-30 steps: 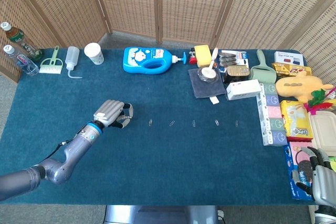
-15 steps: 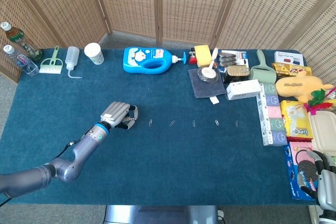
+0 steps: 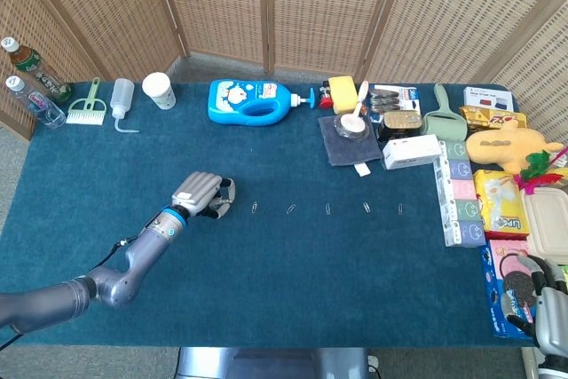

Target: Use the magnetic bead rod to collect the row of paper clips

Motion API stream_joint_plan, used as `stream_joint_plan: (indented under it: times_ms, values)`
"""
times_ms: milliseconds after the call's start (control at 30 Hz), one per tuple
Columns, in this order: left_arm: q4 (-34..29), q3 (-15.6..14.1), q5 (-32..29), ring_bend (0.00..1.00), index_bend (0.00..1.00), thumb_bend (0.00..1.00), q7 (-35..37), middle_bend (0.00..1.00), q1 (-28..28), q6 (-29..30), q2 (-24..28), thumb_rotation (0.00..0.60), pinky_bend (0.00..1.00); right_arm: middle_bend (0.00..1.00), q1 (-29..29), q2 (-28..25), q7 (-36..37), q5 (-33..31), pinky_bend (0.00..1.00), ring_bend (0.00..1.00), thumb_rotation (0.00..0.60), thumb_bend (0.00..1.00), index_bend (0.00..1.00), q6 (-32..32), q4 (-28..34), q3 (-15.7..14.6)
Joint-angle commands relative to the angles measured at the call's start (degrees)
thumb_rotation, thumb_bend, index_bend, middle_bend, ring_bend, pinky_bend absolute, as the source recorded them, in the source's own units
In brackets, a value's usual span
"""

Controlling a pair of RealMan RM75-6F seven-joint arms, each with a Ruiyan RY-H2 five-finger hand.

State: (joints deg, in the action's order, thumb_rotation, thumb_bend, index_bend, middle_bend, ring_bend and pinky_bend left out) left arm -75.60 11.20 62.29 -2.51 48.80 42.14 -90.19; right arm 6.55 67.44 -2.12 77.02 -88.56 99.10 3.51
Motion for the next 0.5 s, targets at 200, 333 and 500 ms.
stream_joint_plan:
  times_ms: [200,333,500]
  values:
    - [-5.72,1.62,2.28,1.0,0.59,0.47,-0.08,1.0,1.01,1.38,2.87,0.6,1.0,0.2,-0.3,0.1,0.26,0.3,0.43,0.09,0.6,0.39,0.21,0.32,-0.19,0.15]
    - [-6.95,2.06,2.06,1.0,0.59,0.47,0.02,1.0,1.9,0.77,2.54,0.6,1.0,0.2,-0.28,0.1,0.61,0.29,0.43,0.09,0.6,0.39,0.21,0.52,-0.29,0.07]
    - [-6.05,2.23,1.2,1.0,0.59,0.47,-0.66,1.0,3.33,-0.04,0.72,0.6,1.0,0.2,-0.25,-0.18,1.01,0.56,0.43,0.09,0.6,0.39,0.21,0.41,-0.33,0.11]
